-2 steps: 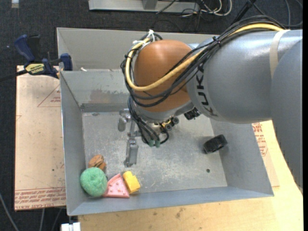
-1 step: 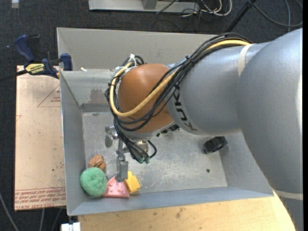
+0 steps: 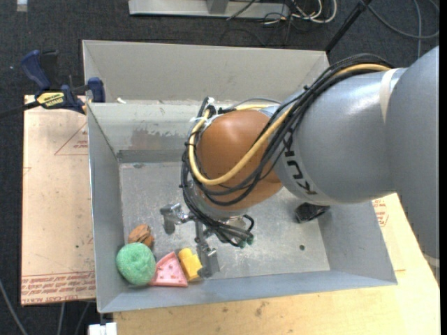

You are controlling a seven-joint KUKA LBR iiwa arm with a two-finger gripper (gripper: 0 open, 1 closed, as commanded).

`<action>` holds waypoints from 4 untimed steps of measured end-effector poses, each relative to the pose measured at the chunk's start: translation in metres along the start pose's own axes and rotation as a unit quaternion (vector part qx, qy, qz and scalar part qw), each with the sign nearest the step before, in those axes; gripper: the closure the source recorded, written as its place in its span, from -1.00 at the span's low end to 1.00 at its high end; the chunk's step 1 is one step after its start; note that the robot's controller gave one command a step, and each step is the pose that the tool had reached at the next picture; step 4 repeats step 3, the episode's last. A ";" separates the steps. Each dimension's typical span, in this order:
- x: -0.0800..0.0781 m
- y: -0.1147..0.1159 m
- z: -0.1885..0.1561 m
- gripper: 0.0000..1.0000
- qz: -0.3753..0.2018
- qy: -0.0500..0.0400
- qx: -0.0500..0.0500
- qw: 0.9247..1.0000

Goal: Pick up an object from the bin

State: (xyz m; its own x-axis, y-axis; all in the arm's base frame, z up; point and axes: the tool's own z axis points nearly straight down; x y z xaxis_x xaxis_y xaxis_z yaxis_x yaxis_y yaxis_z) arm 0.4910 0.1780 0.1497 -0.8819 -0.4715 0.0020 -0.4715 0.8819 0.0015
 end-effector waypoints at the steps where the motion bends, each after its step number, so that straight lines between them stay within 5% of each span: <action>1: -0.030 0.044 0.015 -1.00 -0.056 -0.003 0.001 0.998; 2: 0.008 0.000 0.074 -1.00 -0.095 -0.006 0.001 0.996; 3: -0.033 0.060 0.077 1.00 -0.250 -0.004 0.004 0.968; 4: -0.033 0.060 0.077 1.00 -0.250 -0.004 0.004 0.968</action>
Offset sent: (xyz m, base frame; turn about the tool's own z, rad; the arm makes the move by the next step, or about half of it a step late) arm -0.0111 -0.0091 -0.0797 -0.1919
